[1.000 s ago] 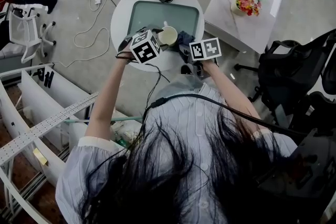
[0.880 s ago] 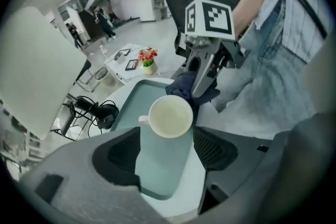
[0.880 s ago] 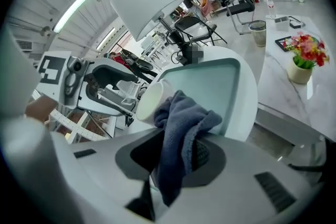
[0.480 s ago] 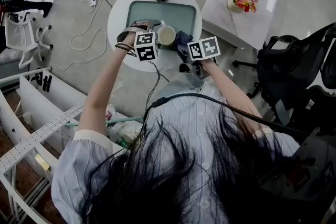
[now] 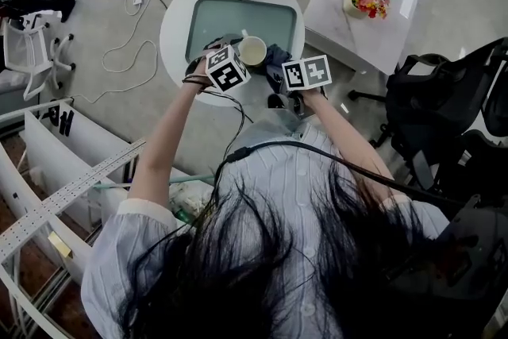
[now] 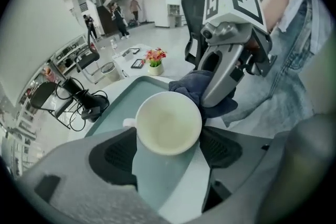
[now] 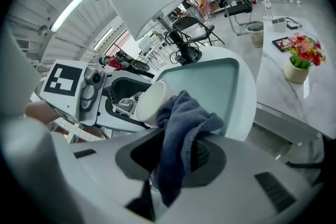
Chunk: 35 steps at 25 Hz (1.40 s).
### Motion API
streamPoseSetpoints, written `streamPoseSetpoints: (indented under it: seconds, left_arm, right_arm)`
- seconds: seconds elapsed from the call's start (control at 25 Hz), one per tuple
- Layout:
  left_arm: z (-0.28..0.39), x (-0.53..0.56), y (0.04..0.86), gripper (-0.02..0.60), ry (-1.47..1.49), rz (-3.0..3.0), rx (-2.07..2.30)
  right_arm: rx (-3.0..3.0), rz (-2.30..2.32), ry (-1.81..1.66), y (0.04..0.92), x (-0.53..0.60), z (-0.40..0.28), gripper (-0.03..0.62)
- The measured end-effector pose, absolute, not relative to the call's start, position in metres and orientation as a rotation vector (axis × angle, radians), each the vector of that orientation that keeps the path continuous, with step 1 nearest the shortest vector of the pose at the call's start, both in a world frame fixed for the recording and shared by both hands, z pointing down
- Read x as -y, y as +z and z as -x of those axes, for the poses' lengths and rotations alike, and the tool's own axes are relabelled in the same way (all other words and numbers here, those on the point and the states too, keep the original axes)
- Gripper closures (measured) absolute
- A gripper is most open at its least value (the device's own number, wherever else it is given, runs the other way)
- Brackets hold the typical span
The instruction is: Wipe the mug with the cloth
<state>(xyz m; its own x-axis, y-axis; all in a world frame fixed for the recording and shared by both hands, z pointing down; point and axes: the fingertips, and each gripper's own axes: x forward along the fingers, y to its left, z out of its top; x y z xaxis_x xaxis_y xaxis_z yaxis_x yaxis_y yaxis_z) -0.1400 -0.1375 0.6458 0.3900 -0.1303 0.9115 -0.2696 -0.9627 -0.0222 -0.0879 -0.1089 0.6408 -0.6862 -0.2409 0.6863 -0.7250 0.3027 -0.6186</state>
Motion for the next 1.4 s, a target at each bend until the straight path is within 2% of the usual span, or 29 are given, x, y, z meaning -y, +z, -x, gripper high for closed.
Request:
streamPoseSetpoints:
  seconds: [0.32, 0.56, 0.68, 0.84, 1.08, 1.4]
  left_arm:
    - [0.125, 0.141, 0.641, 0.193, 1.341, -2.310, 0.755]
    - [0.125, 0.157, 0.624, 0.202, 0.909, -1.964, 1.064]
    - [0.124, 0.158, 0.620, 0.202, 0.846, -1.940, 1.084]
    - [0.121, 0.152, 0.617, 0.201, 1.060, -2.124, 0.978]
    - [0.152, 0.144, 0.613, 0.201, 1.679, -2.468, 0.602]
    - [0.160, 0.143, 0.632, 0.199, 2.071, -2.546, 0.029]
  right_arm:
    - [2.101, -0.901, 1.389, 0.638, 0.115, 0.079, 0.500]
    - [2.105, -0.877, 1.388, 0.638, 0.116, 0.074, 0.500]
    - [2.110, -0.840, 1.368, 0.639, 0.116, 0.073, 0.500]
    - [2.113, -0.796, 1.364, 0.638, 0.116, 0.069, 0.500]
    - [2.126, -0.739, 1.373, 0.634, 0.108, 0.075, 0.500]
    - [2.118, -0.715, 1.414, 0.636, 0.099, 0.076, 0.500]
